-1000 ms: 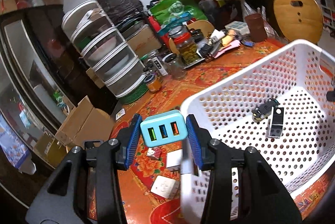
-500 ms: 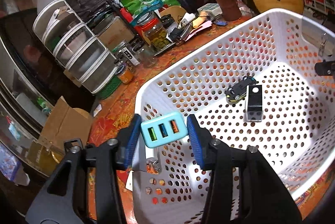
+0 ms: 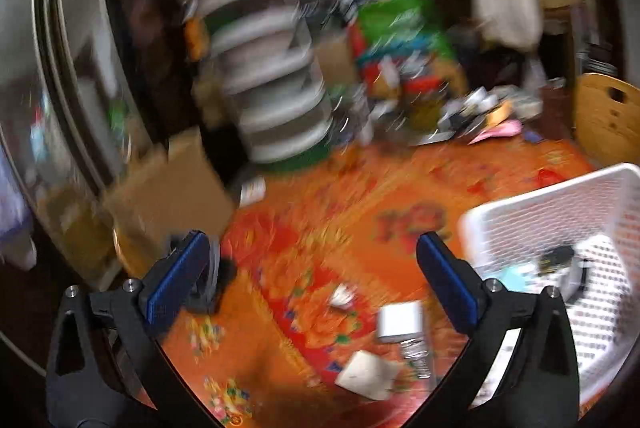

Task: Organize rigid objects
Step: 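Move the left tool back and grasp the Hello Kitty plug, then carry the Hello Kitty plug with the left tool into the basket and release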

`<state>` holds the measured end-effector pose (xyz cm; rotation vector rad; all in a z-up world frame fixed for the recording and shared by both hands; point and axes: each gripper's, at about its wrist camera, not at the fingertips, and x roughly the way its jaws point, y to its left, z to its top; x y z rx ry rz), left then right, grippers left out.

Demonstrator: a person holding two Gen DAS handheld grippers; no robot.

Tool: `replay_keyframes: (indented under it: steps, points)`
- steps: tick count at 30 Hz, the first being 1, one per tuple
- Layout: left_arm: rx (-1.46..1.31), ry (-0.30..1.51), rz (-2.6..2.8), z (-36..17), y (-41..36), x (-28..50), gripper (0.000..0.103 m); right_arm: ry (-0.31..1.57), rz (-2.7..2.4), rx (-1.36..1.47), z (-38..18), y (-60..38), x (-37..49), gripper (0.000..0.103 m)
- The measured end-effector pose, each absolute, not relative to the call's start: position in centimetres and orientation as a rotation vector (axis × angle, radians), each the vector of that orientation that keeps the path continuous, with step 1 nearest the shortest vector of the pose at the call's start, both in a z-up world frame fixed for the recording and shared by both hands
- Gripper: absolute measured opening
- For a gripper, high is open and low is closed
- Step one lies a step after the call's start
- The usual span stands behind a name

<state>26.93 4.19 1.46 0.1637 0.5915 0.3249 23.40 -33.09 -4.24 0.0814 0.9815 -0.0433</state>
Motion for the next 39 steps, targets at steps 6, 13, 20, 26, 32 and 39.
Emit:
replay_keyframes:
  steps: [6, 13, 20, 26, 32, 39]
  points:
    - [0.068, 0.887, 0.301, -7.8, 10.6, 33.9, 0.097, 0.977, -0.039, 0.091, -4.4, -33.0, 23.3, 0.020]
    - [0.134, 1.002, 0.321, -12.6, 10.4, 37.8, 0.081, 0.980, -0.037, 0.085, -4.4, -33.1, 23.5, 0.020]
    - [0.102, 1.033, 0.271, -14.1, 9.6, 38.6, 0.041, 0.980, -0.037, 0.084, -4.3, -33.1, 23.5, 0.020]
    - [0.173, 0.984, 0.383, -13.2, 9.4, 37.2, 0.027, 0.979, -0.036, 0.083, -4.3, -33.1, 23.5, 0.020]
    - [0.366, 0.841, 0.629, -10.8, 8.9, 34.4, 0.027, 0.980, -0.036, 0.083, -4.3, -33.1, 23.5, 0.020]
    - [0.342, 0.764, 0.642, -7.4, 8.5, 31.0, 0.027, 0.981, -0.034, 0.077, -4.3, -33.1, 23.6, 0.020]
